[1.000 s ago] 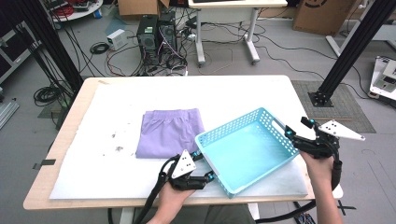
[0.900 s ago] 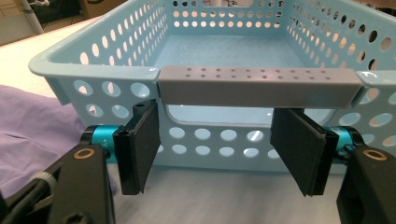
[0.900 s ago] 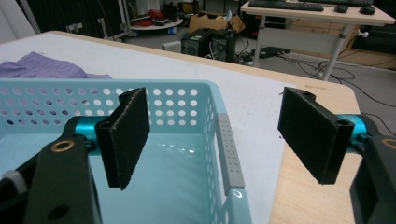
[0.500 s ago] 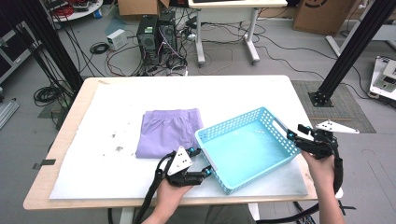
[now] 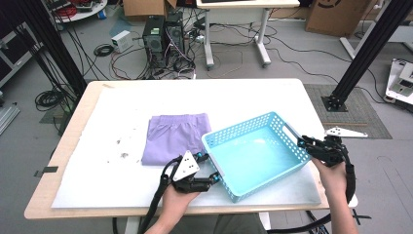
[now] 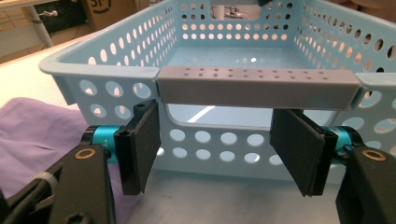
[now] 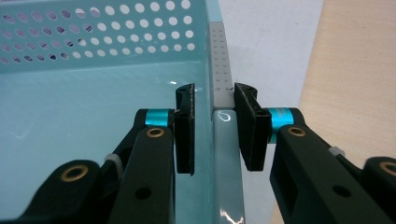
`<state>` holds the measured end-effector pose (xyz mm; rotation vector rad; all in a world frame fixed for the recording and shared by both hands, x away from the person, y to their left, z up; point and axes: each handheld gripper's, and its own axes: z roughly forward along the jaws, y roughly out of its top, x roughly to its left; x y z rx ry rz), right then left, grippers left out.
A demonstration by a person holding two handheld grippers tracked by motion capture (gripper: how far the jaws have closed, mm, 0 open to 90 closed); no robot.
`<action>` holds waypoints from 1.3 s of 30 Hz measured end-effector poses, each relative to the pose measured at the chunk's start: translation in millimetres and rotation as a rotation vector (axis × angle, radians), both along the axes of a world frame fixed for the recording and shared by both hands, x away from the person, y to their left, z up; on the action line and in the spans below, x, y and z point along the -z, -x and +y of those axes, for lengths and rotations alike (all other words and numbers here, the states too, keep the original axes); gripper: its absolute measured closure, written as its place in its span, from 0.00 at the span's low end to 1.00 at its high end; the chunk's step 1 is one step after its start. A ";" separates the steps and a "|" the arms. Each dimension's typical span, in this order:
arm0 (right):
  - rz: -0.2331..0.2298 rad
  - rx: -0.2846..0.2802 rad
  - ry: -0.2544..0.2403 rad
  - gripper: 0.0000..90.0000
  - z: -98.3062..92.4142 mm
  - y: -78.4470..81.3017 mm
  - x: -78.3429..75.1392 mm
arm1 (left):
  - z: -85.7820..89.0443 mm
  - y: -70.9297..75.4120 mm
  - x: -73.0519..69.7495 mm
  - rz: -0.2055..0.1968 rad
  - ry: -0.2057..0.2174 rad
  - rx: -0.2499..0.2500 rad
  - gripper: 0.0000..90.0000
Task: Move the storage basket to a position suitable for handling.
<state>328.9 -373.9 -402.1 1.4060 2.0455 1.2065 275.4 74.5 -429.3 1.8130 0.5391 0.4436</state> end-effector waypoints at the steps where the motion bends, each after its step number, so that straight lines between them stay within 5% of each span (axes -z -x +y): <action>1: 0.003 0.003 -0.004 0.79 1.5 0.2 0.1 | 2.2 -1.3 -2.0 -0.005 0.006 -0.006 0.38; 7: -0.003 0.030 -0.028 0.76 13.8 0.1 0.9 | 17.3 -15.1 -22.5 -0.049 0.027 -0.046 0.38; 13: -0.031 0.091 -0.019 0.73 45.2 -7.3 0.1 | 38.7 -40.2 -33.8 -0.078 0.039 -0.120 0.43; 22: -0.062 0.163 -0.024 0.69 80.1 -25.5 2.2 | 61.8 -95.1 -18.4 0.003 -0.014 -0.273 0.46; 26: -0.075 0.180 -0.059 0.63 90.3 -32.8 4.9 | 69.0 -106.7 -10.4 0.051 -0.028 -0.331 0.45; 31: -0.110 0.194 -0.054 0.47 91.8 -30.6 4.4 | 88.2 -100.4 -4.5 0.085 -0.034 -0.369 0.40; 33: -0.150 0.181 -0.083 0.42 84.8 -26.0 3.1 | 99.0 -92.3 -2.6 0.085 -0.001 -0.375 0.36; 37: -0.238 0.109 -0.099 0.35 70.6 -9.7 -0.2 | 111.4 -68.7 -2.2 0.041 0.066 -0.330 0.34; 39: -0.274 0.071 -0.080 0.35 65.3 1.2 -0.3 | 109.1 -54.8 -2.9 0.023 0.066 -0.282 0.31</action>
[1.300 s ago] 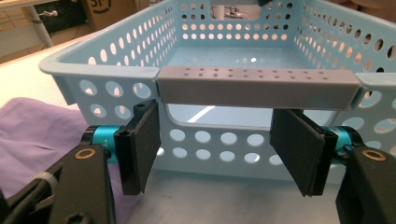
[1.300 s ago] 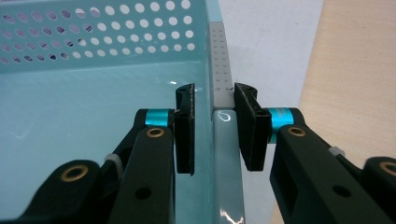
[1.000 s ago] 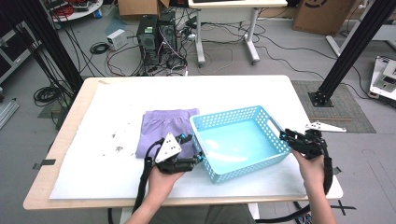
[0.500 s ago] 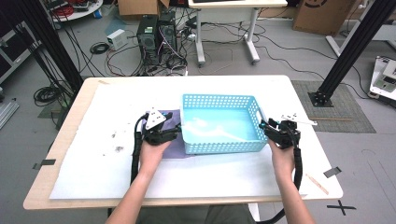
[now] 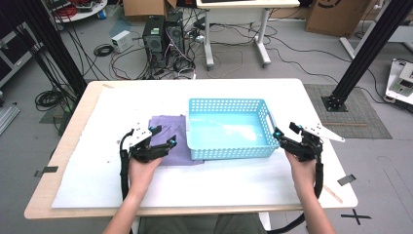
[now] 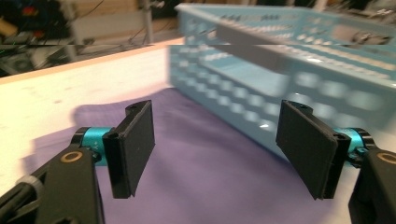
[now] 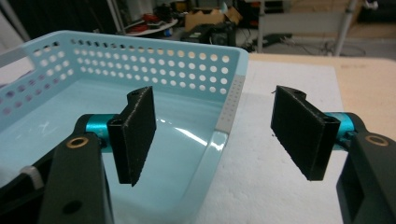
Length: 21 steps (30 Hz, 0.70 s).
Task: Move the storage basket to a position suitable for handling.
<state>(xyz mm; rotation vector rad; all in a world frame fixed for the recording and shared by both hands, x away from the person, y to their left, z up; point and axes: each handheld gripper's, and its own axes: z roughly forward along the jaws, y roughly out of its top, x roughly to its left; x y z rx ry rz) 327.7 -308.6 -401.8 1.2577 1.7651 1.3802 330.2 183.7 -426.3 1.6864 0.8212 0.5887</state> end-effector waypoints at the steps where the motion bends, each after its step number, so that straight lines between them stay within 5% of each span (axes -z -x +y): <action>1: -0.015 -0.018 0.016 0.34 -3.0 5.9 1.0 | -2.4 4.5 0.1 -0.003 0.002 0.015 0.31; 8: 0.011 -0.121 0.019 0.32 -15.5 25.4 12.4 | -29.3 28.4 1.3 0.004 0.001 0.144 0.29; 14: 0.108 -0.173 0.086 0.33 -13.1 20.5 30.7 | -45.6 22.0 4.7 0.021 -0.041 0.117 0.28; 21: 0.145 -0.237 0.110 0.40 -1.7 0.4 35.3 | -60.9 9.0 4.6 0.028 -0.046 0.123 0.29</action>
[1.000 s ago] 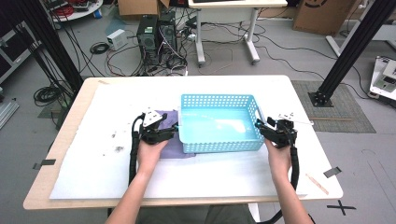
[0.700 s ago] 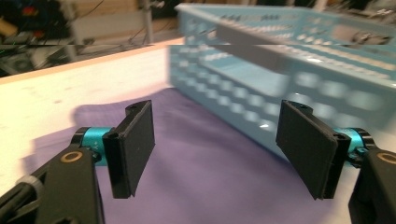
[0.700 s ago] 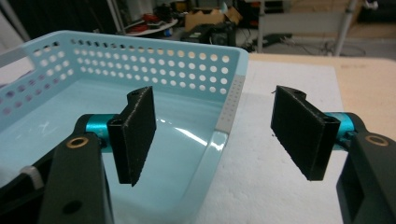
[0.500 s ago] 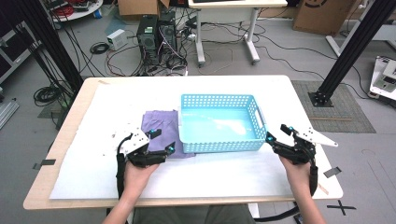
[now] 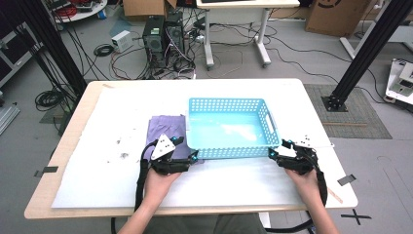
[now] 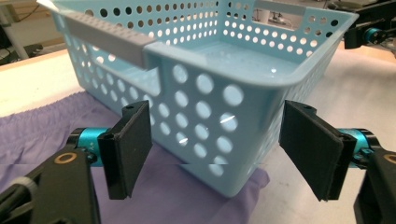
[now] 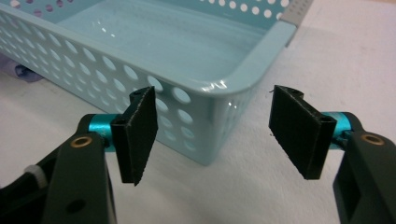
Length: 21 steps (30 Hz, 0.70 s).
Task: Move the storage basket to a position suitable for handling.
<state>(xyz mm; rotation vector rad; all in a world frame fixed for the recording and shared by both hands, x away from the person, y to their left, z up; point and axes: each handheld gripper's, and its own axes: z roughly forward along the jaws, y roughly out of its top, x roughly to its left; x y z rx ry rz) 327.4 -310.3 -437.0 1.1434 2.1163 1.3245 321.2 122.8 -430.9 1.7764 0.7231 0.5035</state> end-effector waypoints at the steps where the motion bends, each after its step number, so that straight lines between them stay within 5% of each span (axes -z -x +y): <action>1: -0.003 -0.014 -0.004 0.45 1.2 0.1 -1.6 | -2.1 -1.4 -1.0 0.006 0.000 0.007 0.29; 3: -0.011 -0.036 0.012 0.51 4.8 0.0 -3.7 | -5.7 -3.4 -3.9 -0.003 0.003 0.006 0.34; 13: -0.017 -0.033 -0.010 0.51 18.3 -9.7 -17.0 | 3.8 -14.5 -18.9 -0.043 0.019 -0.066 0.39; 21: -0.029 -0.012 -0.012 0.51 41.9 -28.7 -26.8 | 16.9 -37.6 -22.5 -0.044 0.034 -0.145 0.42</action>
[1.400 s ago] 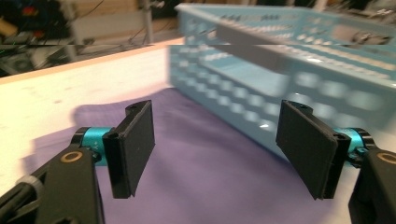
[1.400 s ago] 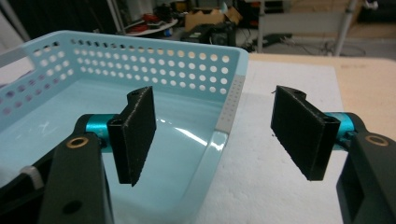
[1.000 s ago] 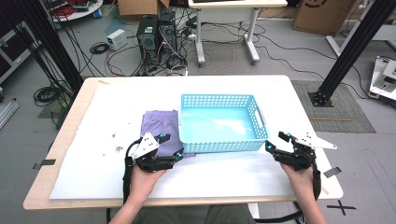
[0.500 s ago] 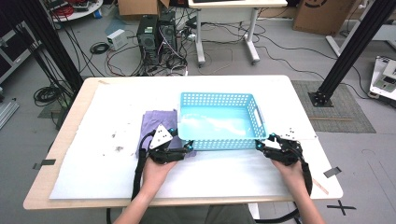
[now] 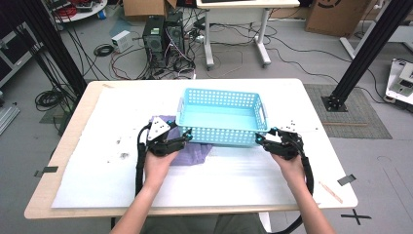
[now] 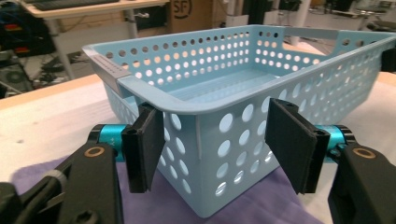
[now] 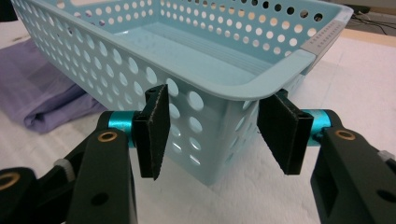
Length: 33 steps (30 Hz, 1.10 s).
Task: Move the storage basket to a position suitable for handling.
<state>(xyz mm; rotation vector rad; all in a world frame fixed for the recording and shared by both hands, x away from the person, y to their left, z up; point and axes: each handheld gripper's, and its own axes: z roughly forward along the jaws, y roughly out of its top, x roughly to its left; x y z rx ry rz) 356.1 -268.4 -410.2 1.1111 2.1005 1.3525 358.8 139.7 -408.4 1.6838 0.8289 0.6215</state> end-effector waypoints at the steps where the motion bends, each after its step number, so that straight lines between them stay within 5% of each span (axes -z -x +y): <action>1: 0.003 0.003 -0.001 0.51 2.4 -3.1 -1.2 | 1.6 -2.6 0.5 -0.001 0.003 -0.008 0.43; 16: 0.020 0.036 0.009 0.50 39.9 -47.8 -9.5 | 21.7 -29.5 8.9 0.001 0.004 -0.114 0.45; 33: 0.017 0.069 0.016 0.50 50.9 -68.0 -7.8 | 23.9 -52.8 11.5 0.041 0.005 -0.150 0.47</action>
